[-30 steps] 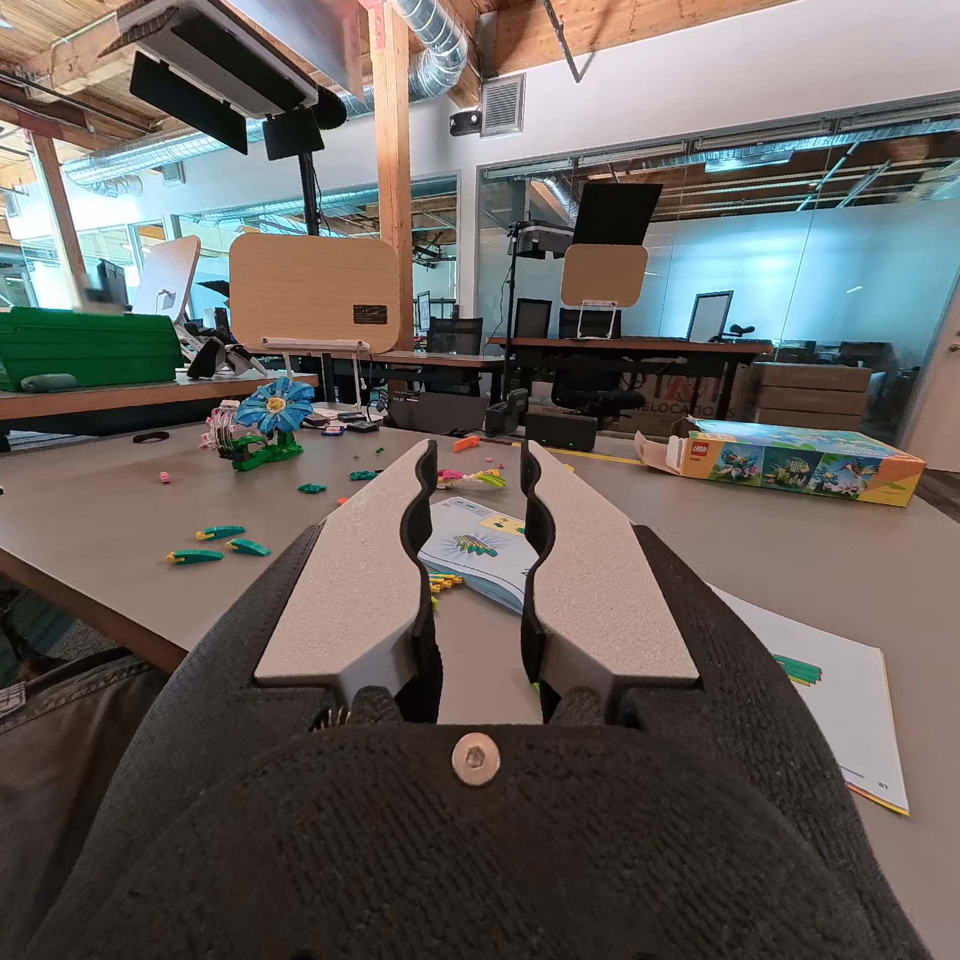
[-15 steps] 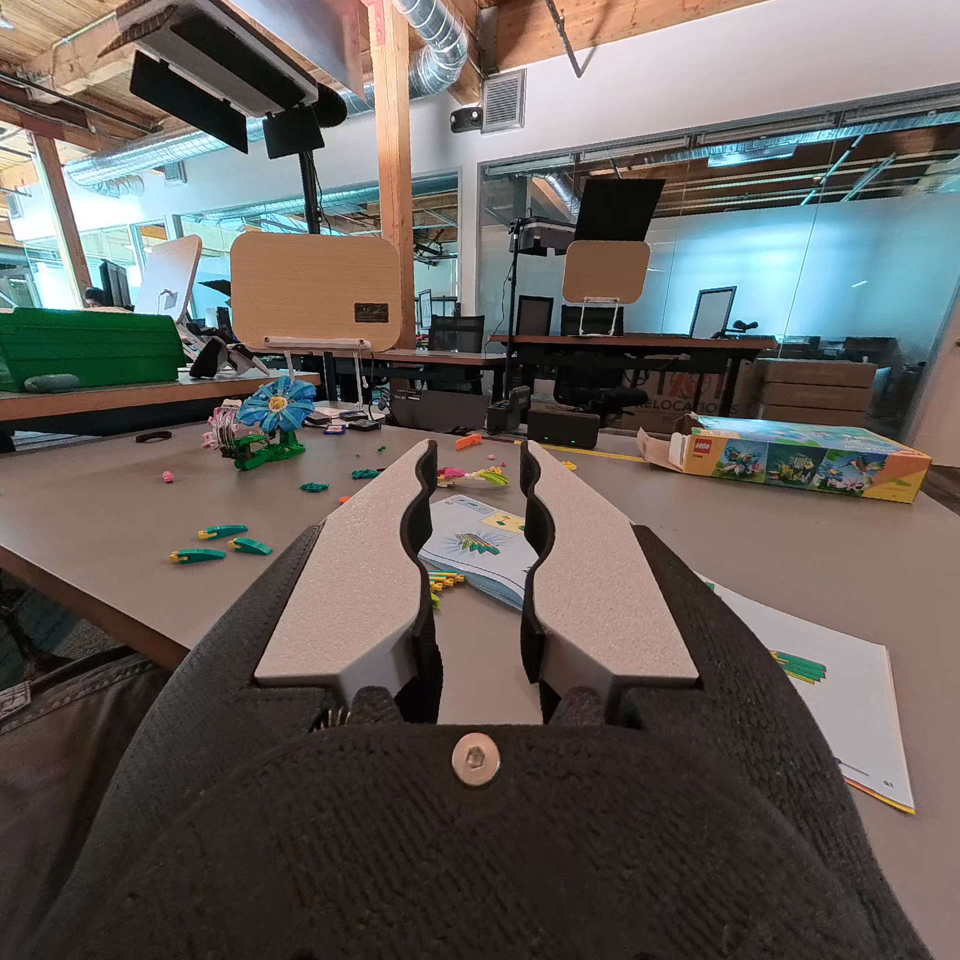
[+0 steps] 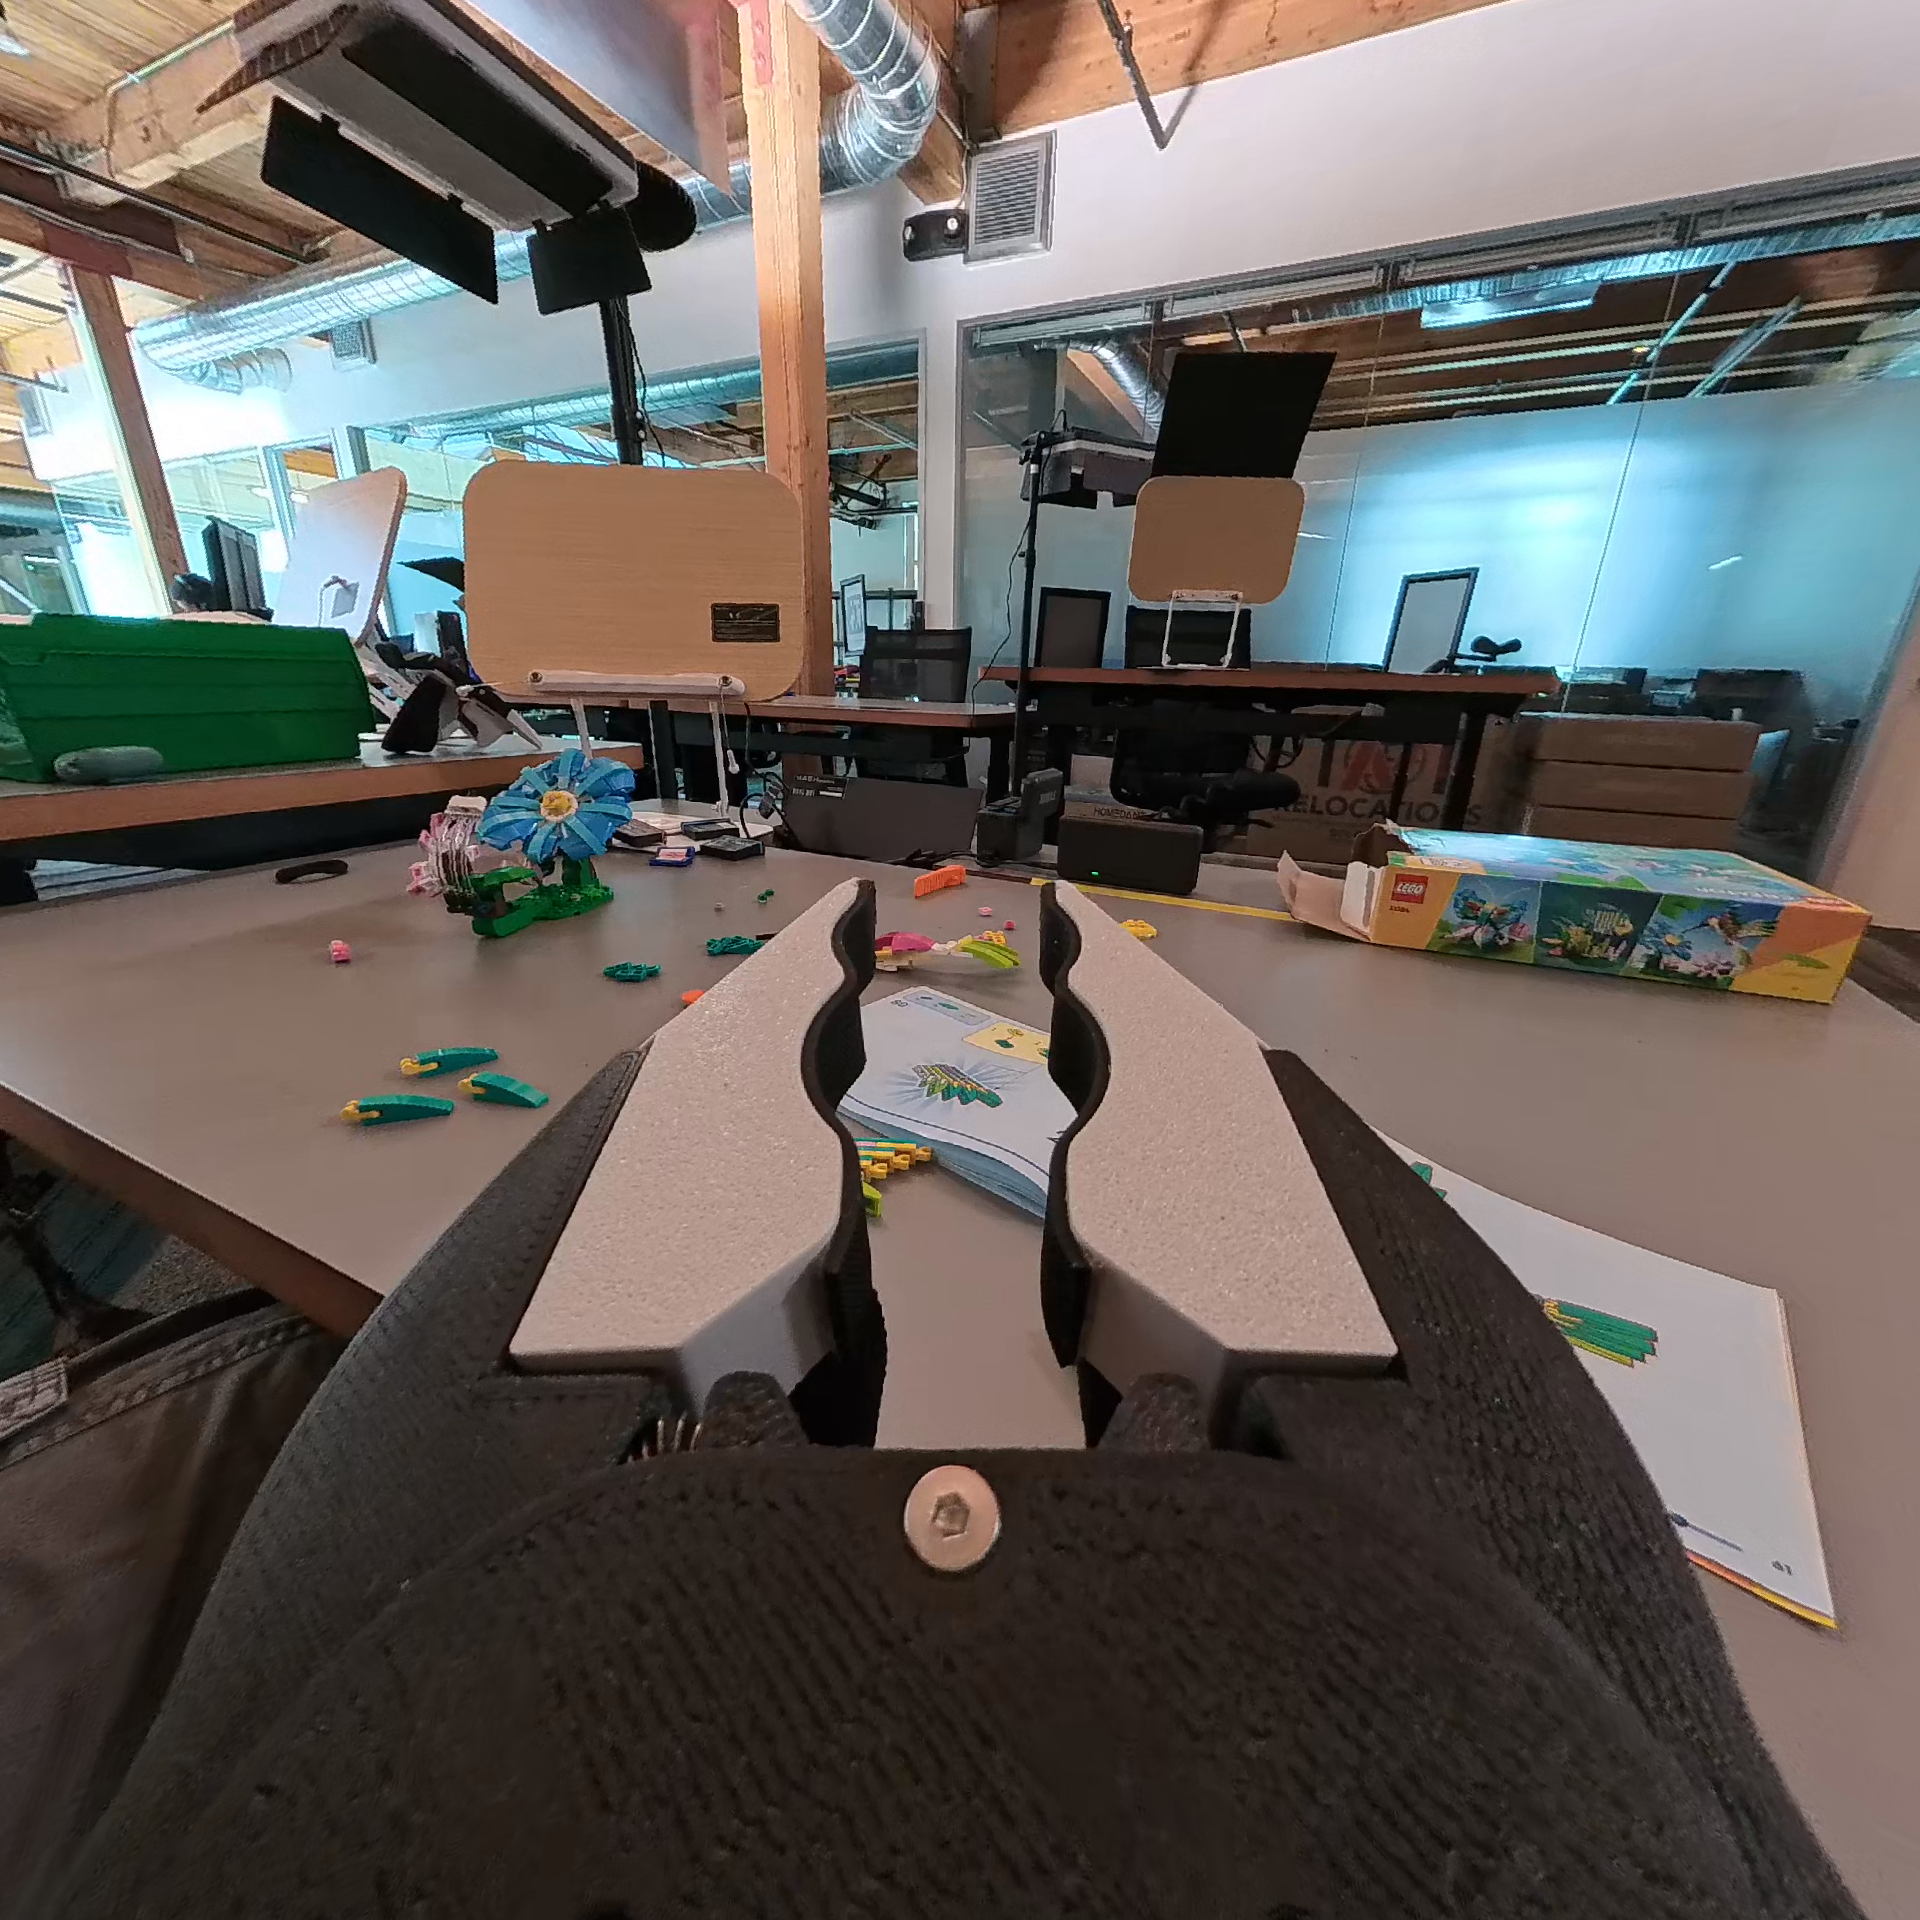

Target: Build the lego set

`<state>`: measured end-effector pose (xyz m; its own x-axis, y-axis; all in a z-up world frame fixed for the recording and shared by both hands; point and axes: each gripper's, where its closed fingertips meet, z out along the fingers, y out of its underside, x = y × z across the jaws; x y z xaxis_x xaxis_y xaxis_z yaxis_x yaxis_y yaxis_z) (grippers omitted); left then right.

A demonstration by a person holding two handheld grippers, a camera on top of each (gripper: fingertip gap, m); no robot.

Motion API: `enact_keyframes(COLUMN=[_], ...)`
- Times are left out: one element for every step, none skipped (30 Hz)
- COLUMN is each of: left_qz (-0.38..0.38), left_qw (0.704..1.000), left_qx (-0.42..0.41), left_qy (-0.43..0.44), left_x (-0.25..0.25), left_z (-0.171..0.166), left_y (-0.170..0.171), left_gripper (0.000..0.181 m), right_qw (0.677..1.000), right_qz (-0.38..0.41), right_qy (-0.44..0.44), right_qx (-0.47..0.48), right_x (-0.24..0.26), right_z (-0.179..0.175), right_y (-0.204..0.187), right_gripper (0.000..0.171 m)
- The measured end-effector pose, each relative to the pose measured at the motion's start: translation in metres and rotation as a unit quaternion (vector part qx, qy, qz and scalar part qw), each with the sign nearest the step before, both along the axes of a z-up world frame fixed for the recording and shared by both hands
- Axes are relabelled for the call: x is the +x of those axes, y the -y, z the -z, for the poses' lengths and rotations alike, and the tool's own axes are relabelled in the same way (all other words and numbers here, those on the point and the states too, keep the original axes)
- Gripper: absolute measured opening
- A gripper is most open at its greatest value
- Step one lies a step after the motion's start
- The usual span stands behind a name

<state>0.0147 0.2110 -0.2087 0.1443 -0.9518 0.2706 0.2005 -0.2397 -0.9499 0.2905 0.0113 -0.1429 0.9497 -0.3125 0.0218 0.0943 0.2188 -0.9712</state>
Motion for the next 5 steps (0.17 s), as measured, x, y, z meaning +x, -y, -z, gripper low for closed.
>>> enact_keyframes(left_qz=[-0.002, -0.002, -0.001, 0.0, 0.001], left_qw=[1.0, 1.0, 1.0, 1.0, 1.0], left_qx=[0.0, -0.001, -0.002, -0.003, -0.004], left_qy=[-0.001, -0.001, -0.001, -0.002, -0.002], left_x=[0.0, -0.0001, 0.0001, 0.0001, 0.0002], left_z=[0.0004, 0.0006, 0.0006, 0.0009, 0.0014], left_y=[-0.0007, -0.0008, -0.0008, -0.0008, -0.0008], left_gripper=[0.009, 0.009, 0.008, 0.007, 0.007], right_qw=[1.0, 1.0, 1.0, 1.0, 1.0], right_qz=[0.0, 0.0, 0.0, 0.0, 0.0], right_qy=[0.0, 0.0, 0.0, 0.0, 0.0], right_qx=[0.0, 0.0, 0.0, 0.0, 0.0], right_x=[0.0, 0.0, -0.0001, -0.0002, -0.0002], right_z=[0.0, -0.0001, -0.0001, 0.0, 0.0], right_y=[0.0, 0.0, 0.0, -0.0001, -0.0001], right_gripper=[0.03, 0.03, 0.03, 0.03, 0.03])
